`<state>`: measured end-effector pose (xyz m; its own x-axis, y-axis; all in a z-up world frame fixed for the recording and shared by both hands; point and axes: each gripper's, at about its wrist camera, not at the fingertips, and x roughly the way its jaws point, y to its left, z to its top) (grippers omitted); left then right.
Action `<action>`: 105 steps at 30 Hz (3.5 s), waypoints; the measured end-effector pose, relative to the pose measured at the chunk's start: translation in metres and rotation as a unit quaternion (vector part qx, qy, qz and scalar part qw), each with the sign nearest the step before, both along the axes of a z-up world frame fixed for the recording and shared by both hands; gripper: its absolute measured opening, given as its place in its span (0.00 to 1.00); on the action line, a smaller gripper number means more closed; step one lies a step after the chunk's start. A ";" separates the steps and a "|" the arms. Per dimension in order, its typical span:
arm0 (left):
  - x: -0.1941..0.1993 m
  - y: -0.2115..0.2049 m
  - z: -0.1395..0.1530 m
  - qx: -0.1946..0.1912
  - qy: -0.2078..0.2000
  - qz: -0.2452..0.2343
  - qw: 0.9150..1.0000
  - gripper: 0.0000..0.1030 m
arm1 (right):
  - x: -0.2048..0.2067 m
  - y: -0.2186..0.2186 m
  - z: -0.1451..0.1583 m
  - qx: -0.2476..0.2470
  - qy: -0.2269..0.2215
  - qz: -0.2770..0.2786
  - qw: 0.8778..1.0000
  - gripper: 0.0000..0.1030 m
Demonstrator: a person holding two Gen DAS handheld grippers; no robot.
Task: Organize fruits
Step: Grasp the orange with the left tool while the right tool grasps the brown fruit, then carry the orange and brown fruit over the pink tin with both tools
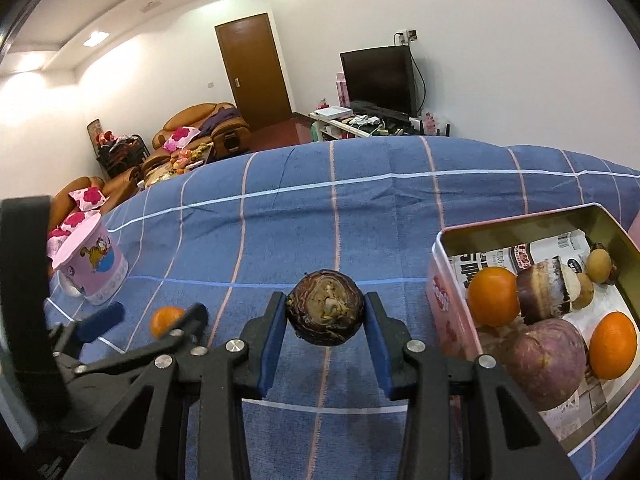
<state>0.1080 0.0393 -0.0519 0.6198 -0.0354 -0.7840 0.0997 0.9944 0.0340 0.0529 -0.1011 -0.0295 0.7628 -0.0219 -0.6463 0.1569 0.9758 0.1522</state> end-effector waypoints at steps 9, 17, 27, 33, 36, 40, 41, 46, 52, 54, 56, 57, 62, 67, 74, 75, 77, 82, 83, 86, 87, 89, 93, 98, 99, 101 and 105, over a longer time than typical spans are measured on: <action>-0.005 0.004 -0.001 -0.009 0.003 -0.010 1.000 0.64 | 0.002 0.003 0.000 -0.008 0.002 0.004 1.000 0.40; -0.014 0.010 0.009 -0.041 -0.017 -0.019 0.999 0.41 | -0.010 0.007 0.006 -0.019 -0.029 0.003 0.999 0.40; -0.048 0.026 0.037 -0.035 -0.122 0.039 0.991 0.41 | -0.030 0.024 0.021 -0.066 -0.089 0.020 0.994 0.40; -0.051 0.030 0.039 -0.033 -0.131 0.045 0.990 0.41 | -0.039 0.031 0.026 -0.080 -0.106 0.036 0.990 0.40; -0.055 0.031 0.041 -0.031 -0.139 0.047 0.989 0.41 | -0.042 0.034 0.026 -0.082 -0.109 0.041 0.990 0.40; -0.060 0.025 0.042 -0.025 -0.154 0.047 0.987 0.41 | -0.046 0.035 0.027 -0.082 -0.110 0.041 0.990 0.40; -0.062 0.024 0.043 -0.023 -0.158 0.047 0.986 0.41 | -0.048 0.035 0.027 -0.081 -0.109 0.041 0.990 0.40; -0.069 0.021 0.044 -0.019 -0.171 0.046 0.984 0.41 | -0.050 0.028 0.025 -0.072 -0.105 0.038 0.991 0.40; -0.079 0.016 0.047 -0.017 -0.184 0.042 0.982 0.41 | -0.060 0.026 0.026 -0.072 -0.106 0.037 0.991 0.40; -0.081 0.015 0.048 -0.018 -0.186 0.043 0.981 0.41 | -0.063 0.025 0.026 -0.073 -0.108 0.036 0.991 0.40; -0.083 0.014 0.047 -0.018 -0.187 0.044 0.981 0.41 | -0.066 0.024 0.026 -0.072 -0.107 0.036 0.991 0.40; -0.083 0.014 0.048 -0.018 -0.187 0.044 0.981 0.41 | -0.067 0.024 0.026 -0.072 -0.107 0.035 0.991 0.40; -0.088 0.010 0.048 -0.017 -0.190 0.045 0.981 0.41 | -0.072 0.020 0.026 -0.070 -0.106 0.034 0.991 0.40; -0.094 0.004 0.048 -0.015 -0.195 0.043 0.980 0.41 | -0.078 0.013 0.025 -0.068 -0.104 0.028 0.992 0.40; -0.101 -0.005 0.047 -0.021 -0.194 0.037 0.980 0.41 | -0.086 0.002 0.026 -0.066 -0.102 0.019 0.992 0.40; -0.102 -0.006 0.047 -0.021 -0.194 0.036 0.980 0.41 | -0.086 0.000 0.027 -0.066 -0.101 0.018 0.992 0.40; -0.104 -0.011 0.048 -0.021 -0.197 0.033 0.980 0.41 | -0.089 -0.003 0.027 -0.066 -0.101 0.016 0.993 0.40; -0.109 -0.022 0.049 -0.022 -0.197 0.025 0.980 0.41 | -0.095 -0.011 0.027 -0.070 -0.101 0.011 0.992 0.40; -0.111 -0.025 0.048 -0.022 -0.197 0.024 0.980 0.41 | -0.096 -0.013 0.027 -0.072 -0.101 0.009 0.992 0.40; -0.114 -0.032 0.049 -0.022 -0.199 0.019 0.980 0.41 | -0.100 -0.020 0.027 -0.074 -0.100 0.001 0.992 0.40; -0.115 -0.034 0.049 -0.022 -0.200 0.017 0.979 0.41 | -0.101 -0.023 0.027 -0.075 -0.100 -0.001 0.992 0.40; -0.116 -0.040 0.049 -0.021 -0.201 0.012 0.979 0.41 | -0.104 -0.029 0.028 -0.075 -0.100 -0.008 0.992 0.40; -0.120 -0.050 0.050 -0.021 -0.202 0.004 0.979 0.41 | -0.108 -0.039 0.028 -0.075 -0.098 -0.018 0.992 0.40; -0.123 -0.064 0.051 -0.023 -0.201 -0.006 0.979 0.41 | -0.113 -0.050 0.029 -0.080 -0.099 -0.027 0.991 0.40; -0.124 -0.067 0.051 -0.024 -0.201 -0.008 0.979 0.41 | -0.114 -0.052 0.029 -0.081 -0.099 -0.029 0.991 0.40; -0.125 -0.072 0.051 -0.025 -0.202 -0.011 0.979 0.41 | -0.116 -0.056 0.029 -0.083 -0.099 -0.032 0.991 0.40; -0.126 -0.082 0.051 -0.025 -0.201 -0.019 0.979 0.41 | -0.119 -0.065 0.030 -0.087 -0.100 -0.040 0.990 0.40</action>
<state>-0.0180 -0.0429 -0.0006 0.8752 -0.0962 -0.4741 0.1246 0.9918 0.0287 -0.0658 -0.1659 0.0006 0.8663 -0.1845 -0.4641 0.2178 0.9758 0.0186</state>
